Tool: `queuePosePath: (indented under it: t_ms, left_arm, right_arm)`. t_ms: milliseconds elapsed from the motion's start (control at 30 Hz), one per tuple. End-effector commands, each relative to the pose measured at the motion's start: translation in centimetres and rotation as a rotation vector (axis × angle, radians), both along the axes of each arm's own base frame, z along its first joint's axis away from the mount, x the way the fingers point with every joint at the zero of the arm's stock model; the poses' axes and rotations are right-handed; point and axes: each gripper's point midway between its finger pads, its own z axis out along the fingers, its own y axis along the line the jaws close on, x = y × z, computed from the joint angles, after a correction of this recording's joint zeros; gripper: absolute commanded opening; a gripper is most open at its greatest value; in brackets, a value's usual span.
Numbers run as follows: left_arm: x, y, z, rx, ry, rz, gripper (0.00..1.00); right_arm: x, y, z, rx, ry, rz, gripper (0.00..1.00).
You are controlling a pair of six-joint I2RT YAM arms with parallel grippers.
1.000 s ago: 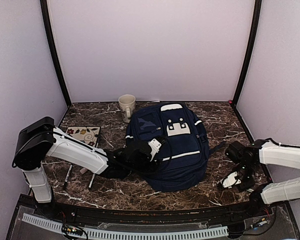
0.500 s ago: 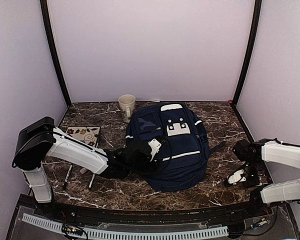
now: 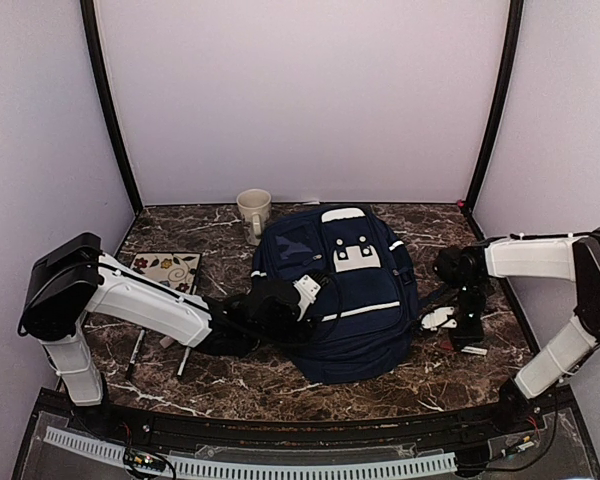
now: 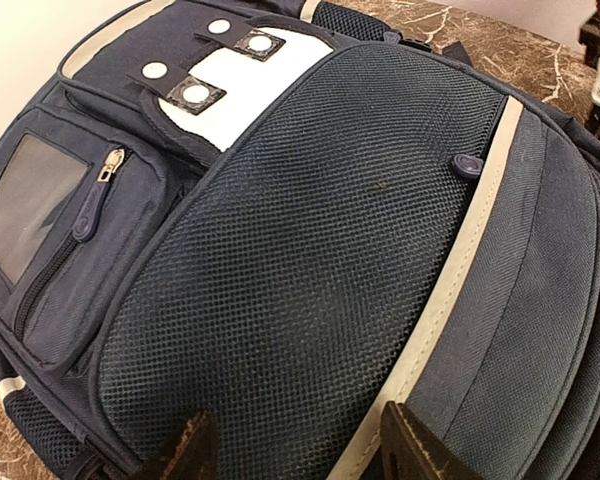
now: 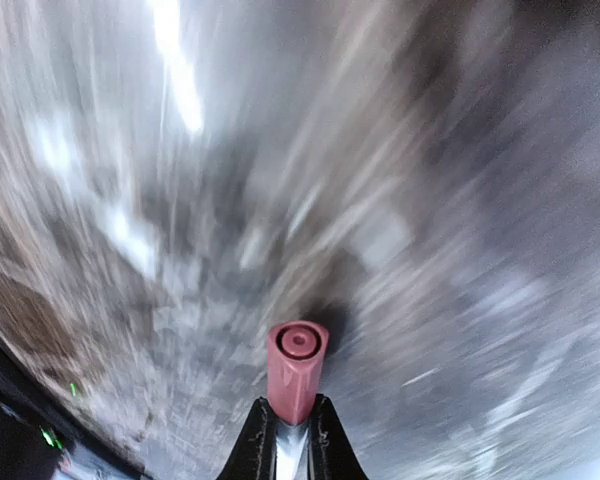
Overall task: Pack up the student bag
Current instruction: Pick up the upper front pocket of the bag.
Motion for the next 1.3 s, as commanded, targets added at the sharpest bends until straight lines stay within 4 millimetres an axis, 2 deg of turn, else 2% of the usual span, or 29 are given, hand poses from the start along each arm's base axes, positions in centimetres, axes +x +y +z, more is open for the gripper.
queuePosePath:
  t_ms: [0,100,233,333,400,500,567,700,1067,1167,1267]
  left_arm:
    - [0.0,1.4,1.9,0.006,-0.016,0.021,0.58]
    - [-0.2,1.9,2.2,0.022,-0.017,0.022,0.59]
    - [-0.5,2.1,2.5,0.034,-0.014,0.002,0.59]
    - [-1.0,1.2,2.5,0.022,0.009,-0.055,0.59]
    - [-2.1,-0.3,2.5,0.014,0.024,-0.163,0.59]
    - [-3.4,-2.4,2.1,0.057,0.049,-0.313,0.60]
    - [-3.6,-3.6,2.0,0.101,0.055,-0.374,0.61]
    - [-4.1,-5.1,1.5,0.173,0.060,-0.478,0.61]
    - [-2.9,-6.6,-1.4,0.343,0.042,-0.540,0.60]
    - [-3.5,-7.0,-1.3,0.348,0.027,-0.576,0.61]
    - [-4.9,-7.6,-0.9,0.374,-0.022,-0.646,0.63]
  right_arm:
    - [2.1,6.7,2.6,0.251,-0.014,-0.062,0.03]
    - [2.9,8.6,5.7,0.322,-0.029,-0.058,0.03]
    - [3.7,10.0,9.9,0.402,-0.062,-0.063,0.03]
    - [4.2,11.3,12.0,0.474,-0.071,-0.088,0.02]
    - [4.4,12.4,13.0,0.533,-0.070,-0.110,0.02]
    - [5.1,13.4,13.7,0.591,-0.084,-0.138,0.02]
    - [5.6,13.8,13.9,0.615,-0.091,-0.158,0.02]
    - [6.3,14.3,14.9,0.669,-0.087,-0.207,0.01]
    - [6.7,13.4,15.9,0.716,-0.120,-0.259,0.01]
    - [6.6,13.3,15.9,0.718,-0.125,-0.263,0.01]
    - [6.6,13.3,15.9,0.723,-0.123,-0.266,0.01]
